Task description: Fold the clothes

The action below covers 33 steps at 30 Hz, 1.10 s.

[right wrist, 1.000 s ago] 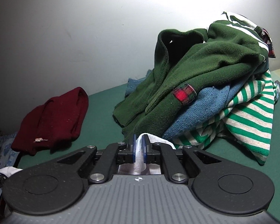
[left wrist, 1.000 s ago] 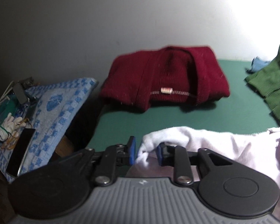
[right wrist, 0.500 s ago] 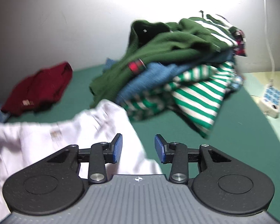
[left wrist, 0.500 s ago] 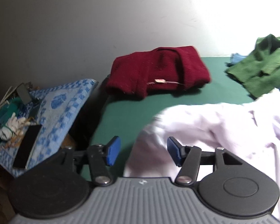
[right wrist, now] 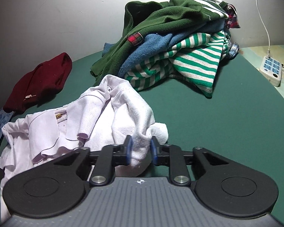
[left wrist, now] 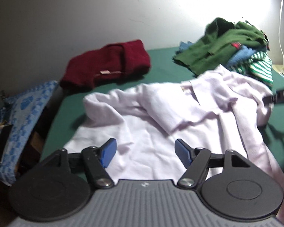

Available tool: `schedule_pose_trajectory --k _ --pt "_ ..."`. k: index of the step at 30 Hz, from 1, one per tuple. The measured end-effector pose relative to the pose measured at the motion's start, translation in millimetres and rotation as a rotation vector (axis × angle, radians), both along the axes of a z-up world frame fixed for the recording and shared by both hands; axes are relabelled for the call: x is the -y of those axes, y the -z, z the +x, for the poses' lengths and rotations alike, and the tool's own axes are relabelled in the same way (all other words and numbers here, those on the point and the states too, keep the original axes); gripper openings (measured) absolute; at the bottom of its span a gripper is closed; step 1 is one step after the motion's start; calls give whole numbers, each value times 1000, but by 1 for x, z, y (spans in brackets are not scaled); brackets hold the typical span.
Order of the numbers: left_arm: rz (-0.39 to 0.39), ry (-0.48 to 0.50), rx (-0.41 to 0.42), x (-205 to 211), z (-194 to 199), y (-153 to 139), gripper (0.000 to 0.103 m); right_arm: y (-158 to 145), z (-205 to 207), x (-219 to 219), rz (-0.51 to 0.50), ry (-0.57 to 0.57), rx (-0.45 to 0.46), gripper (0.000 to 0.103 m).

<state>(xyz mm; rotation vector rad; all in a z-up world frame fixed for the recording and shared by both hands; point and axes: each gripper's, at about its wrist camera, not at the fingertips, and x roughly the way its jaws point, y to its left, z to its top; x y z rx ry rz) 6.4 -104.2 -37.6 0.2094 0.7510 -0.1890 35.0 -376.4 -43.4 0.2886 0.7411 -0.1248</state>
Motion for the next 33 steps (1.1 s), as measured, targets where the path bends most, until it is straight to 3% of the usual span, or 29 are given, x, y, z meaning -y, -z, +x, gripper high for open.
schedule_pose_trajectory --k 11,15,17,18,19,21,26,28,29,30,31,33 --pt "20 4 -42 12 -11 22 78 -65 8 37 -240 96 193 0" --pt "26 13 -43 17 -19 30 79 -62 24 55 -230 117 125 1" --pt "29 17 -44 19 -23 34 79 -52 22 57 -147 78 72 8" --pt "30 20 -44 20 -25 36 79 -45 18 54 -137 60 53 19" --pt "31 22 -45 22 -27 38 79 -38 14 50 -128 42 35 38" --pt "7 18 -56 22 -28 39 79 -21 3 39 -108 18 5 57" --pt "-38 34 -71 30 -28 38 84 12 -7 26 -43 29 -69 58" --pt "-29 42 -64 36 -28 38 84 20 -6 29 3 50 -81 57" --pt "-28 45 -64 38 -27 38 84 22 -5 31 20 52 -77 45" --pt "-26 46 -64 39 -26 37 84 21 -3 33 22 49 -73 23" --pt "-24 47 -65 40 -25 37 84 21 -2 35 24 46 -68 10" --pt "-22 45 -59 38 -22 37 85 14 0 41 7 62 -38 8"
